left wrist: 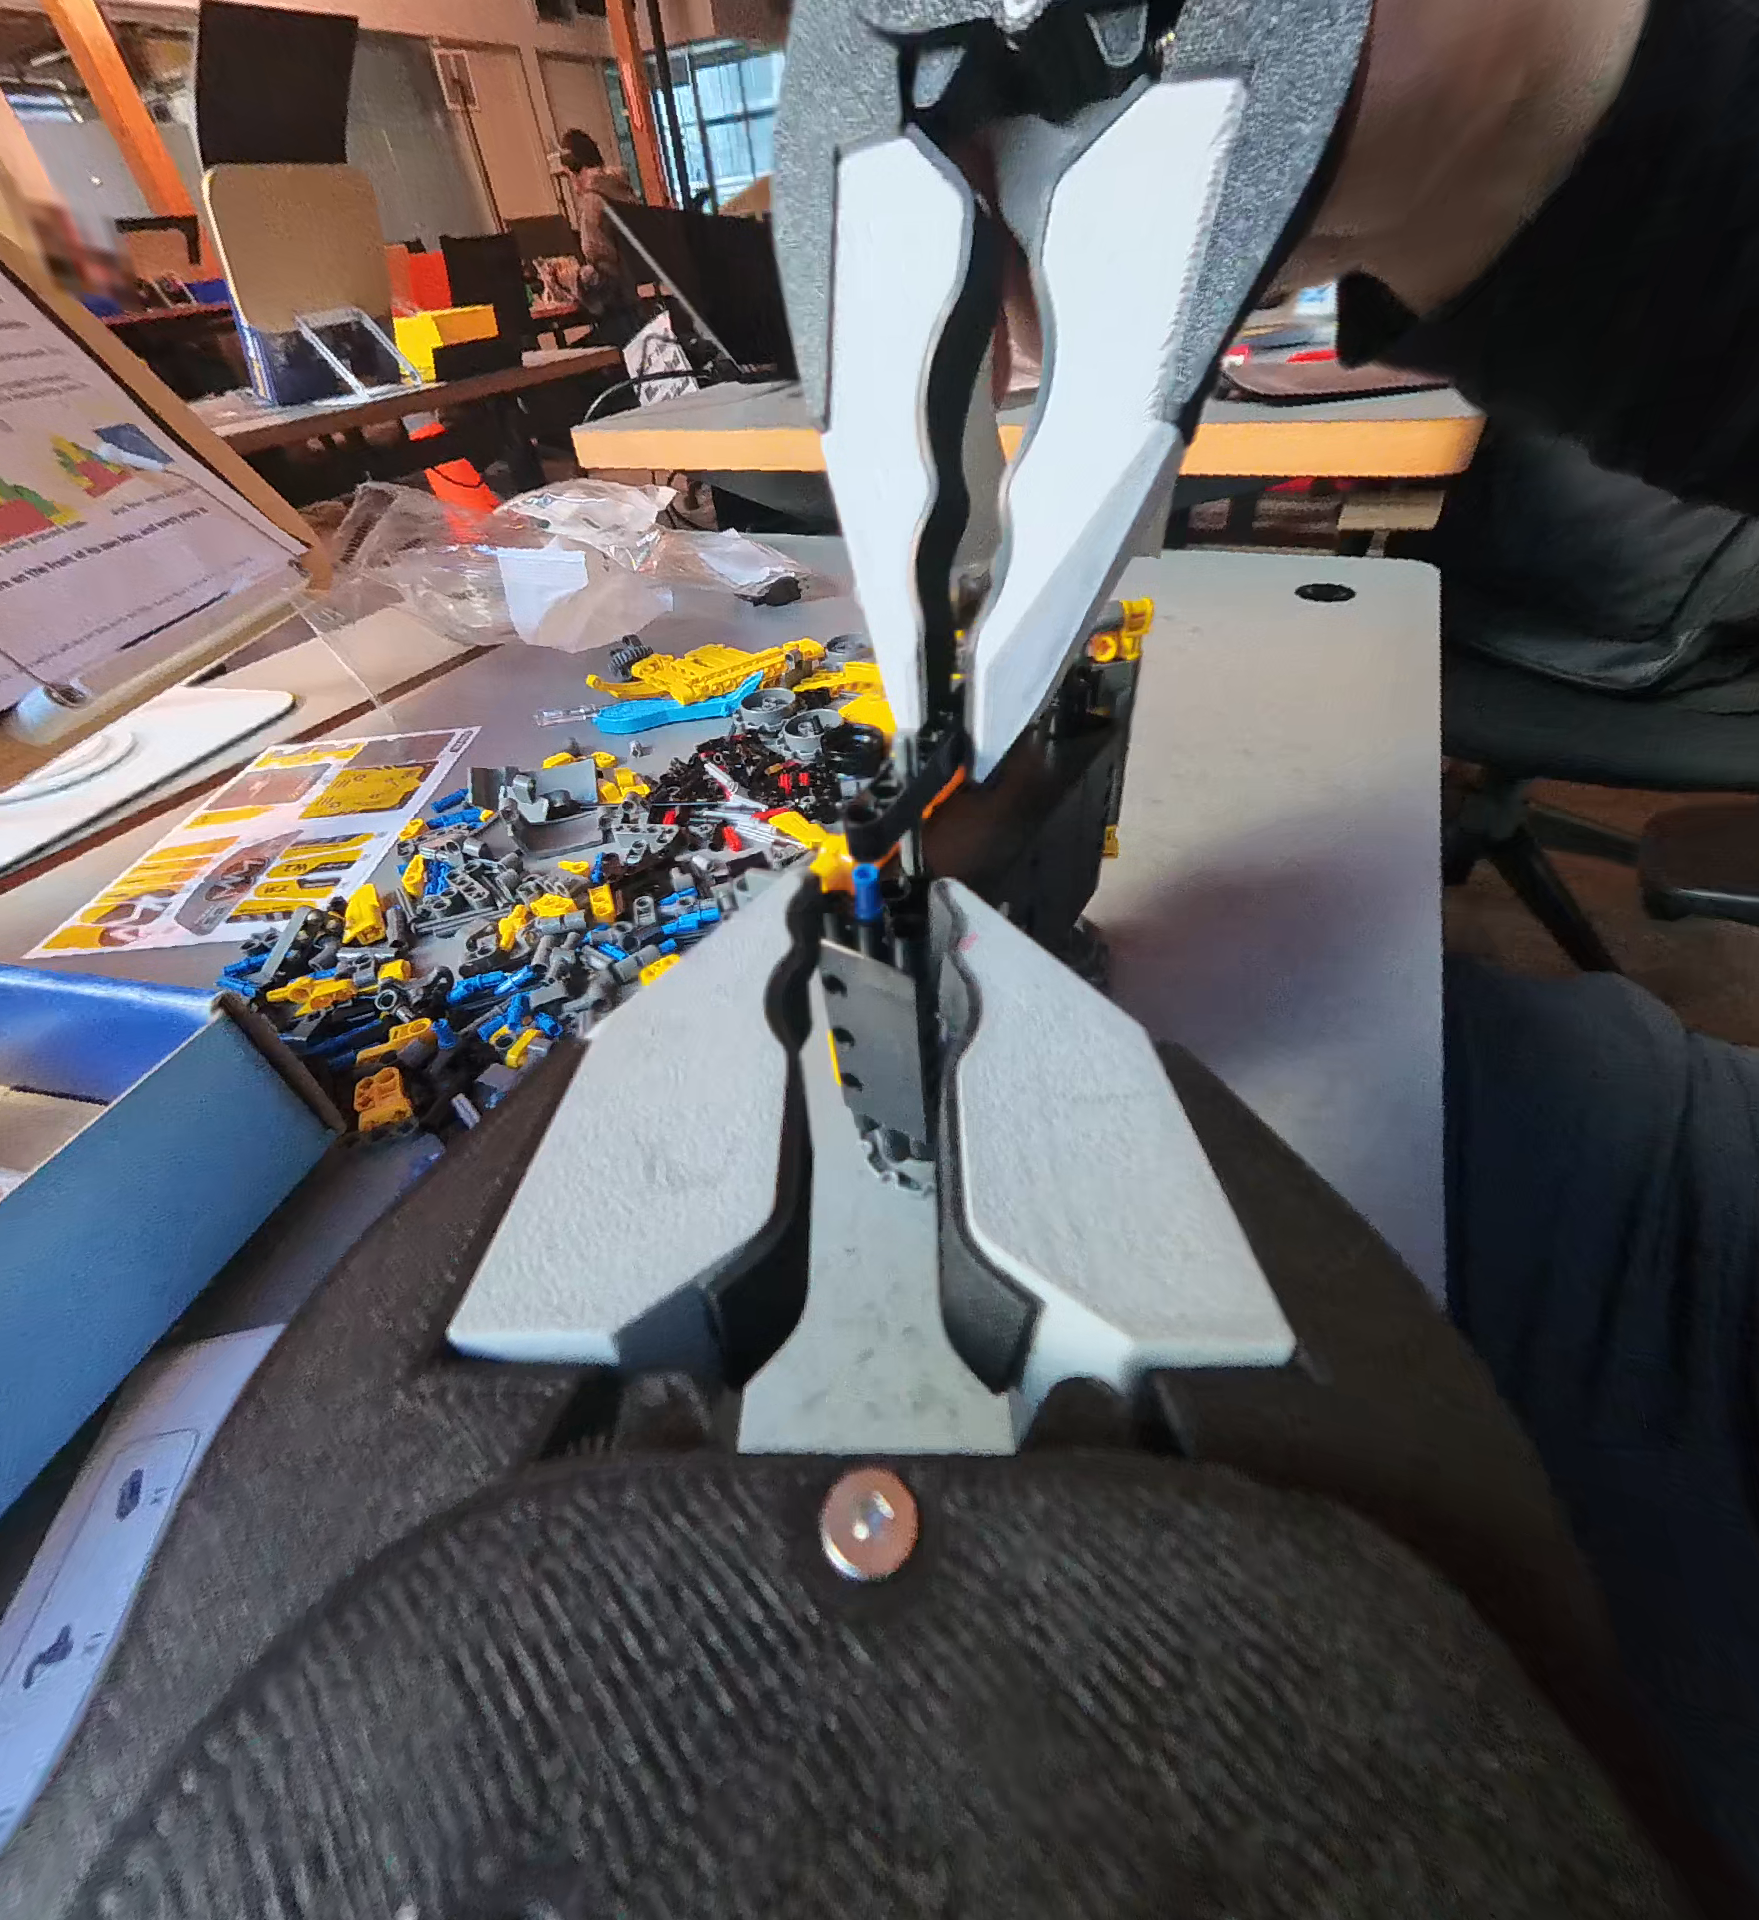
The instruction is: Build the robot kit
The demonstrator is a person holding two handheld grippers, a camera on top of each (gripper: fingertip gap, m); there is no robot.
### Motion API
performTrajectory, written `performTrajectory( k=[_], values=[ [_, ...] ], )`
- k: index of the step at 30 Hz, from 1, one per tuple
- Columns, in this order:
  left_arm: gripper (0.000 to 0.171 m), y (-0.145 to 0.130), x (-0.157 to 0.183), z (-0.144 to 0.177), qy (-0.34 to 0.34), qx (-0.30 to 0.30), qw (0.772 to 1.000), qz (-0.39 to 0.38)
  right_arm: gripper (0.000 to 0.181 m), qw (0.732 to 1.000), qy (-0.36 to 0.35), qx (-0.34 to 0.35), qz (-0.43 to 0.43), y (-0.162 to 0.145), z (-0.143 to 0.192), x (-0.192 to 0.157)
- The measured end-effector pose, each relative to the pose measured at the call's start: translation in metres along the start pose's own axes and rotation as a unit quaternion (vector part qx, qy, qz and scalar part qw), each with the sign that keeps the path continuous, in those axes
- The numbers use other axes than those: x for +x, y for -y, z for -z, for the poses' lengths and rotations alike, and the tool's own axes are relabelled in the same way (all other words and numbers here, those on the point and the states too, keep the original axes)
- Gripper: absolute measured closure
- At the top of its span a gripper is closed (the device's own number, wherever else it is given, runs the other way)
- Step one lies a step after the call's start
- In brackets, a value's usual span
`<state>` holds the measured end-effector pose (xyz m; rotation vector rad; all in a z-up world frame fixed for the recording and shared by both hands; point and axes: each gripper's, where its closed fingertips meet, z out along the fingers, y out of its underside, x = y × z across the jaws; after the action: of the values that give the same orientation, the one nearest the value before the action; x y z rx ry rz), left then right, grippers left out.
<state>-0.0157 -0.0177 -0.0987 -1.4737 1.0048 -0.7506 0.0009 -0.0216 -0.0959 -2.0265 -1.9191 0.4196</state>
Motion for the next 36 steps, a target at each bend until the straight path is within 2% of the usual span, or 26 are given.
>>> performTrajectory(
  k=[5, 7, 10, 13, 18, 20, 28, 32, 36],
  values=[
    [0.152, 0.0, 0.005, -0.002, -0.028, 0.001, 1.0, -0.009, 0.173, 0.999, -0.002, 0.038, -0.021, -0.005, 0.002, -0.001],
    [0.134, 0.001, 0.0, -0.002, -0.023, -0.002, 1.0, -0.019, 0.173, 0.999, -0.011, 0.039, -0.019, -0.006, 0.003, -0.001],
    [0.129, 0.004, 0.0, 0.002, -0.063, -0.007, 0.998, 0.008, 0.173, 0.999, -0.015, 0.031, -0.011, -0.006, 0.003, -0.001],
    [0.135, 0.003, -0.004, 0.004, -0.086, -0.02, 0.995, 0.04, 0.173, 1.0, -0.021, 0.02, 0.003, -0.007, 0.004, -0.001],
    [0.143, -0.01, 0.011, -0.004, -0.126, -0.056, 0.99, 0.042, 0.173, 0.999, -0.019, 0.023, 0.015, -0.007, 0.005, -0.002],
    [0.148, -0.012, 0.011, -0.008, -0.116, -0.055, 0.991, 0.04, 0.173, 0.999, -0.017, 0.032, 0.017, -0.005, 0.005, -0.002],
    [0.148, -0.014, 0.009, -0.004, -0.093, -0.054, 0.992, 0.066, 0.173, 0.996, -0.001, 0.091, 0.013, -0.002, 0.007, -0.001],
    [0.148, -0.014, 0.007, 0.001, -0.079, -0.068, 0.992, 0.074, 0.173, 0.991, -0.009, 0.134, 0.02, 0.01, 0.021, 0.0],
    [0.148, -0.015, 0.009, 0.007, -0.078, -0.07, 0.993, 0.059, 0.173, 0.993, -0.029, 0.108, 0.025, 0.006, 0.023, 0.006]
  ],
)
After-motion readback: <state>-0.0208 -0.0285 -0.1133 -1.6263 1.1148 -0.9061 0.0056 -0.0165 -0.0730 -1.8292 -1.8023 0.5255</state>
